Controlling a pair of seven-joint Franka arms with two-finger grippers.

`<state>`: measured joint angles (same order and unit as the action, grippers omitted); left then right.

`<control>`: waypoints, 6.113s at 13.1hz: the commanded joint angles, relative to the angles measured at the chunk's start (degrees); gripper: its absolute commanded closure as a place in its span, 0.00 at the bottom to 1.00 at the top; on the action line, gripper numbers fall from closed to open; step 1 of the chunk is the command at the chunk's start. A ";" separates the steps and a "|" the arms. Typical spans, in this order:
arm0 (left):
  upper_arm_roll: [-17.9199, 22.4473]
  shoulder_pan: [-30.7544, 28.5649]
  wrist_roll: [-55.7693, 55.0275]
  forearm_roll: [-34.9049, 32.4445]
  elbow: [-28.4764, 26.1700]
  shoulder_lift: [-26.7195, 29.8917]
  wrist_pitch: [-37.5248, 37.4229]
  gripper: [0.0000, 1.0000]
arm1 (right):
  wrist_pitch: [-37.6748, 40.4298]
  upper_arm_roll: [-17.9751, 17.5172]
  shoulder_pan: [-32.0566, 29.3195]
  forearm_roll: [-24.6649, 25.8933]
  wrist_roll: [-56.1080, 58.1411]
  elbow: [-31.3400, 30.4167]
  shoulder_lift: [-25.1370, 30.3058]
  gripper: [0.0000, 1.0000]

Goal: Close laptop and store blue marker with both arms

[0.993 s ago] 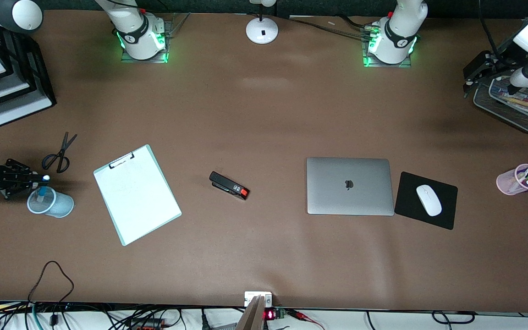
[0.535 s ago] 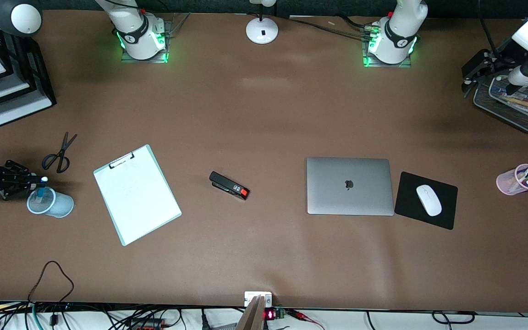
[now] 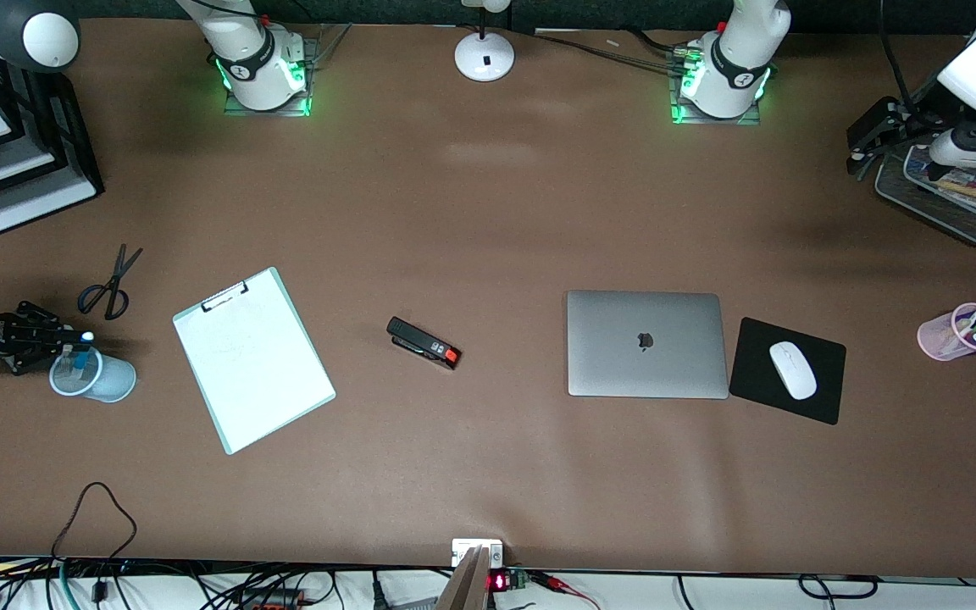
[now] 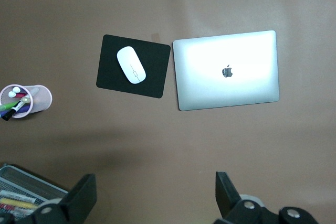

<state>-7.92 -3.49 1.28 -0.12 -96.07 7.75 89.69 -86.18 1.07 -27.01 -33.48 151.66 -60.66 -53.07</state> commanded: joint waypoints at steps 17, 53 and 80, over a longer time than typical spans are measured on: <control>0.53 0.86 0.56 0.04 1.15 -1.51 1.02 0.00 | 0.49 -0.72 4.77 10.62 -41.16 -7.19 18.52 0.00; 0.62 1.38 0.48 0.04 0.80 -1.25 1.19 0.00 | 5.50 9.37 32.99 33.92 -145.60 -19.05 41.46 0.00; 0.27 1.12 0.39 0.04 1.32 -1.86 1.19 0.00 | -1.88 9.30 32.72 34.27 -149.02 -30.13 53.16 0.00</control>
<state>-7.68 -2.54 1.28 -0.12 -95.95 6.46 90.94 -88.05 10.56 5.27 -0.07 3.42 -89.56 -1.07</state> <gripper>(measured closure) 0.000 0.000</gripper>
